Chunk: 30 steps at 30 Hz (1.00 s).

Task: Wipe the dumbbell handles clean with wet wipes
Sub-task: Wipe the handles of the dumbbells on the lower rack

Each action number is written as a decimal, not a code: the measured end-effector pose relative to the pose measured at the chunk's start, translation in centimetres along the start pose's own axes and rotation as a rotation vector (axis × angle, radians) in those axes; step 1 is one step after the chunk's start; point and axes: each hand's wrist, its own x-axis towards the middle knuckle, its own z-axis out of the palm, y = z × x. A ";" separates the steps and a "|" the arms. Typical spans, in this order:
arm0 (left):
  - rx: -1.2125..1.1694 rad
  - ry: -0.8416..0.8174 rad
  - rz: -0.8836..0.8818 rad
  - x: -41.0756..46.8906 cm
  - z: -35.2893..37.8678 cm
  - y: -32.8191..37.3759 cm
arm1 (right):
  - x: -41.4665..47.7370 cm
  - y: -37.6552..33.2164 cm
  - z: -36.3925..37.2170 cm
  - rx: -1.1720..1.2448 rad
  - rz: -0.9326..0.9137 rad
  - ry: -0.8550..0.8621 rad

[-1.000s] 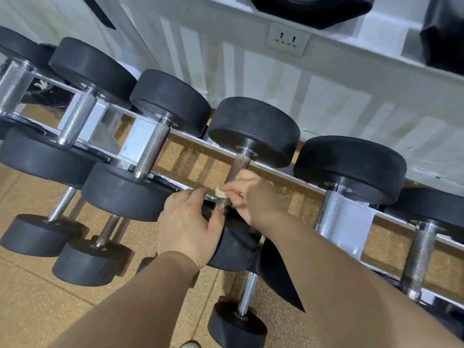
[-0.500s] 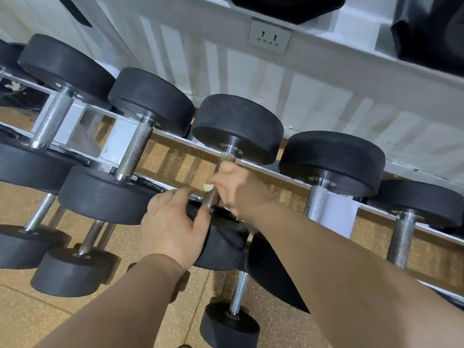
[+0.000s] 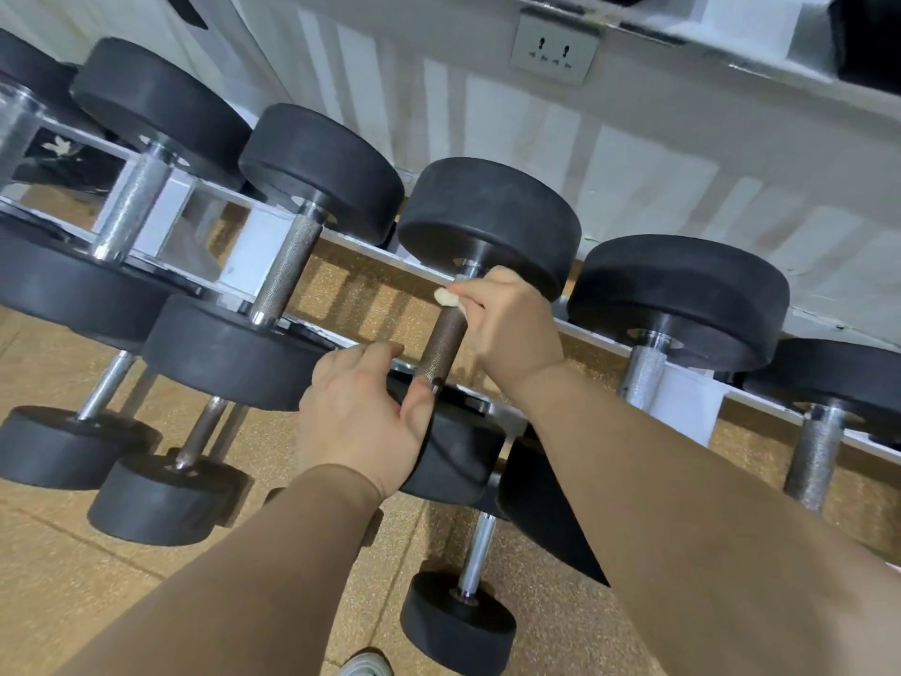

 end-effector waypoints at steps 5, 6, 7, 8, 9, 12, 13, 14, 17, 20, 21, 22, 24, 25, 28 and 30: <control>-0.019 0.033 0.013 -0.1 0.1 0.0 | -2.6 0.1 1.0 -0.014 -0.004 -0.307; -0.026 0.032 0.008 -0.1 0.1 0.1 | -2.8 0.2 1.0 -0.030 -0.040 -0.390; -0.029 0.026 0.002 0.0 0.1 0.1 | -2.5 0.2 0.7 -0.040 -0.045 -0.429; -0.026 0.018 -0.003 0.0 0.1 0.1 | -1.9 0.3 0.3 -0.023 -0.010 -0.432; -0.023 0.010 -0.009 0.0 0.1 0.2 | -1.2 0.3 -0.2 -0.038 -0.003 -0.394; -0.026 0.003 -0.020 0.0 0.0 0.3 | 0.2 0.7 -0.7 -0.086 -0.018 -0.105; -0.025 0.004 -0.019 0.0 -0.1 0.3 | 0.2 0.8 -0.3 -0.085 0.014 -0.064; -0.026 0.004 -0.021 -0.1 -0.1 0.4 | 0.0 0.8 0.0 -0.124 0.033 -0.062; -0.030 0.002 -0.026 -0.1 -0.2 0.5 | -1.3 0.3 0.7 -0.243 0.036 -0.306; -0.026 0.002 -0.024 0.0 -0.1 0.4 | -1.8 -0.4 -0.4 -0.238 -0.122 -0.476; -0.024 0.001 -0.022 -0.1 -0.2 0.4 | -1.4 -0.5 -0.9 -0.243 -0.098 -0.475; -0.019 -0.004 -0.018 -0.1 -0.3 0.4 | -0.9 -0.6 -1.2 -0.224 -0.069 -0.427; -0.013 -0.021 -0.016 0.0 -0.4 0.3 | 0.2 -0.3 -0.8 -0.190 0.023 -0.248; -0.014 -0.026 -0.019 0.0 -0.4 0.3 | 0.3 -0.2 -0.4 -0.169 0.041 -0.177; 0.008 -0.035 -0.022 0.0 -0.5 0.4 | -1.1 0.2 0.1 -0.053 -0.020 -0.143; 0.012 -0.053 -0.033 0.0 -0.6 0.6 | -2.2 0.0 0.2 -0.078 -0.066 -0.226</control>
